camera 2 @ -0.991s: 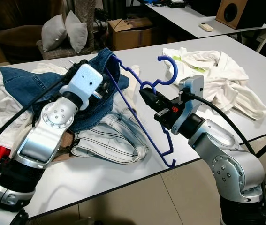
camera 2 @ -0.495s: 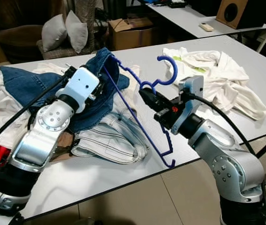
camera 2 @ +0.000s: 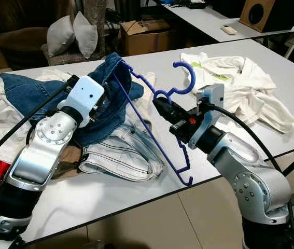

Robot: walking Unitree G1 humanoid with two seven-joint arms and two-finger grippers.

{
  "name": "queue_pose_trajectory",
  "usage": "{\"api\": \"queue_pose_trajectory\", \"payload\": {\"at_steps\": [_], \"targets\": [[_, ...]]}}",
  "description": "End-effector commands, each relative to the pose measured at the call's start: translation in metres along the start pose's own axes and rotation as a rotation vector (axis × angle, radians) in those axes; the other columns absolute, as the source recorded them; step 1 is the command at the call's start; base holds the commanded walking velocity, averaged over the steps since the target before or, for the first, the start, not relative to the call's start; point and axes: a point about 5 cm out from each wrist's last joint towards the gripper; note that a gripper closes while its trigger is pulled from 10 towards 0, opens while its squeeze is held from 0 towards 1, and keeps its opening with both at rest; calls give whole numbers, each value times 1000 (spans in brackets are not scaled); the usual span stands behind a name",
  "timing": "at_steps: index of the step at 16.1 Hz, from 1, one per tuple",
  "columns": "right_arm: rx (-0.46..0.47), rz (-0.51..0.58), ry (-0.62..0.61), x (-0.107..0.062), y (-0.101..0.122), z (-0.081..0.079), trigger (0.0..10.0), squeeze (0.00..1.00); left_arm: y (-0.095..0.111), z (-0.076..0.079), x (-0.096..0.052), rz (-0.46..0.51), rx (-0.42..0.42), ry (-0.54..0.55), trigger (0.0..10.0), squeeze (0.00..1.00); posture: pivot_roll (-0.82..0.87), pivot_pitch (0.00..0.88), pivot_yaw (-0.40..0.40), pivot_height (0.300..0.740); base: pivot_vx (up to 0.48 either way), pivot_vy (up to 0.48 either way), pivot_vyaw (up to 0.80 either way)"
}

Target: Hang hanger

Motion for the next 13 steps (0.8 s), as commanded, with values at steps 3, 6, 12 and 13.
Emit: {"api": "queue_pose_trajectory", "payload": {"at_steps": [3, 6, 12, 13], "targets": [[-29, 17, 18, 3, 5, -3, 10000, 0, 6, -12, 2, 27, -95, 6, 0, 0, -115, 0, 26, 740, 0, 0, 0], [-53, -14, 7, 5, 2, -1, 10000, 0, 13, -18, 2, 76, -186, -4, 0, 0, -109, 0, 24, 740, 0, 0, 0], [-73, -135, -37, 5, -20, 0, 10000, 0, 23, -24, 2, 135, -250, -8, 0, 0, -95, 0, 38, 740, 0, 0, 0], [-74, -150, -32, 6, -24, -3, 10000, 0, 29, -30, 3, 174, -281, 2, 0, 0, -94, 0, 39, 740, 0, 0, 0]]}}
Point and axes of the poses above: a point about 5 cm out from each wrist's last joint towards the gripper, its own x axis pointing out of the wrist towards the gripper, its own y axis along the axis of the wrist's last joint, z = x × y, and after that the axes turned 3 degrees about -x, right-handed
